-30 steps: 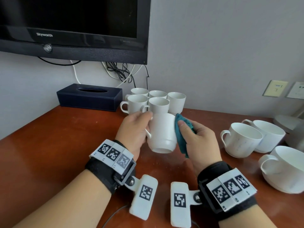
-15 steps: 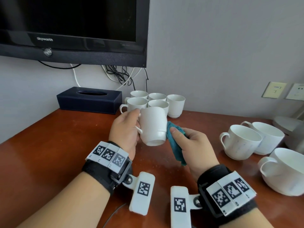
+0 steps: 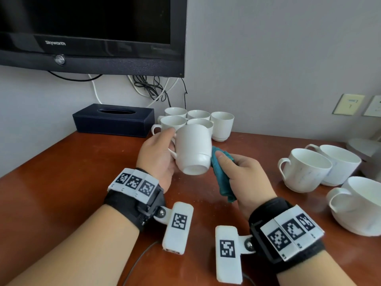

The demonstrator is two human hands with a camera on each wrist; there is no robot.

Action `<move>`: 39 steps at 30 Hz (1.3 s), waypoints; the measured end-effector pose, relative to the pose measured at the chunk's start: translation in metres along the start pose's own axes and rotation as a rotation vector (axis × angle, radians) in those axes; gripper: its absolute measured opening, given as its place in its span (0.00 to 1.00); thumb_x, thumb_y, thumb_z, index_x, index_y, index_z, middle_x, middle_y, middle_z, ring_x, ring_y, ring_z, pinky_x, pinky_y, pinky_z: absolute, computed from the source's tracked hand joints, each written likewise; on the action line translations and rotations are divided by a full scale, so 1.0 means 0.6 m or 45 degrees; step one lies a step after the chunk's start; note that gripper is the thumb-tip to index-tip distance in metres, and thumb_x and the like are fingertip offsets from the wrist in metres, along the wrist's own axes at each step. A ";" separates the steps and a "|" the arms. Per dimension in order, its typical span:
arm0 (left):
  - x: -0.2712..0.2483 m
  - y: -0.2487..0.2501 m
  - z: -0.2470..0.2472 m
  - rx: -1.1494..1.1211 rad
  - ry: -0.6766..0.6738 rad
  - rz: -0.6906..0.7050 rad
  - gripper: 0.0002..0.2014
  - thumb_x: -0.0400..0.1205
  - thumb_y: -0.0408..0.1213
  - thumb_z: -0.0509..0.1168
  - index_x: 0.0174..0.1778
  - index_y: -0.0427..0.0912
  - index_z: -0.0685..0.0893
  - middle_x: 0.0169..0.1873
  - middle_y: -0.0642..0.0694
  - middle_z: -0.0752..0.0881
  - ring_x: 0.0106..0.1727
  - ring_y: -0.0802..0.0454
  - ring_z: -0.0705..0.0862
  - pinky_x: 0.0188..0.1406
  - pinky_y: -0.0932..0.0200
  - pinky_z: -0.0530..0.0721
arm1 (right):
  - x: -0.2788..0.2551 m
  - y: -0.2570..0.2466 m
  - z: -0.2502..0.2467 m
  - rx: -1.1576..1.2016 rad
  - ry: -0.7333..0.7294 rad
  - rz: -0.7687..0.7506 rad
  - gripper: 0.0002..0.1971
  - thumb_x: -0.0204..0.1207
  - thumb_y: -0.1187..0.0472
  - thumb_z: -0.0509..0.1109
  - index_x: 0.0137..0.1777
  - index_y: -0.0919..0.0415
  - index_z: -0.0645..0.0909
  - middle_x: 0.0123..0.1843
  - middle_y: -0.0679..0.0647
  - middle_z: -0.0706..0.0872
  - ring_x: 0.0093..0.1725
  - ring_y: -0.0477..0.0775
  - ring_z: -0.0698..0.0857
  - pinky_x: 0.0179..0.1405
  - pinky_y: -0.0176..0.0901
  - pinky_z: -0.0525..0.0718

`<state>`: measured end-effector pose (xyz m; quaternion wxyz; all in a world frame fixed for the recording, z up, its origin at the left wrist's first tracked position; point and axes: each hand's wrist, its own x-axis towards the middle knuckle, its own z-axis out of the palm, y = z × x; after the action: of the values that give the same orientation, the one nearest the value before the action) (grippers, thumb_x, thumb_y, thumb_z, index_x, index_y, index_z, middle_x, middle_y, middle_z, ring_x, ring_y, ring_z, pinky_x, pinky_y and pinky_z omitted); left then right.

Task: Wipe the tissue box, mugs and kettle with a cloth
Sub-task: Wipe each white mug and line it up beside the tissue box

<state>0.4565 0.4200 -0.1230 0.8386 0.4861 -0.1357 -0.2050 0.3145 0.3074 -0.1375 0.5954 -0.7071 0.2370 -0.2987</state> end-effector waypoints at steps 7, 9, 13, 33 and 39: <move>-0.008 0.015 0.004 -0.317 0.000 -0.435 0.10 0.88 0.40 0.69 0.42 0.42 0.81 0.25 0.51 0.77 0.17 0.60 0.74 0.08 0.67 0.66 | 0.004 0.002 -0.002 0.326 -0.081 0.000 0.09 0.87 0.50 0.70 0.55 0.48 0.92 0.34 0.57 0.81 0.26 0.56 0.77 0.29 0.51 0.73; -0.017 0.019 0.010 -0.373 -0.043 -0.516 0.13 0.88 0.38 0.69 0.37 0.43 0.78 0.22 0.52 0.75 0.14 0.59 0.76 0.09 0.70 0.70 | 0.004 0.000 -0.005 0.421 -0.100 -0.009 0.10 0.88 0.51 0.68 0.57 0.48 0.91 0.36 0.59 0.81 0.28 0.57 0.77 0.29 0.50 0.72; -0.025 0.018 0.008 -0.374 -0.145 -0.683 0.06 0.86 0.39 0.71 0.51 0.41 0.85 0.30 0.49 0.83 0.24 0.55 0.84 0.12 0.66 0.77 | -0.001 -0.006 -0.011 0.562 -0.166 0.014 0.15 0.88 0.50 0.65 0.62 0.56 0.89 0.37 0.59 0.80 0.27 0.56 0.76 0.23 0.41 0.75; -0.025 0.009 0.009 0.547 -0.644 -0.351 0.32 0.71 0.66 0.74 0.71 0.62 0.83 0.58 0.49 0.90 0.48 0.51 0.89 0.41 0.53 0.82 | 0.005 -0.002 -0.015 0.465 0.023 0.122 0.20 0.83 0.40 0.71 0.49 0.60 0.84 0.27 0.53 0.76 0.23 0.53 0.71 0.21 0.41 0.69; -0.032 0.015 -0.003 0.656 -0.977 -0.168 0.44 0.70 0.24 0.80 0.72 0.70 0.72 0.65 0.71 0.81 0.61 0.73 0.86 0.56 0.70 0.84 | 0.009 -0.001 -0.019 0.466 0.039 0.131 0.21 0.82 0.41 0.72 0.51 0.61 0.87 0.27 0.54 0.76 0.24 0.52 0.72 0.24 0.45 0.69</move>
<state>0.4423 0.4343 -0.1164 0.5650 0.5751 -0.4513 -0.3825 0.3102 0.2958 -0.1351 0.7250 -0.5693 0.2237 -0.3165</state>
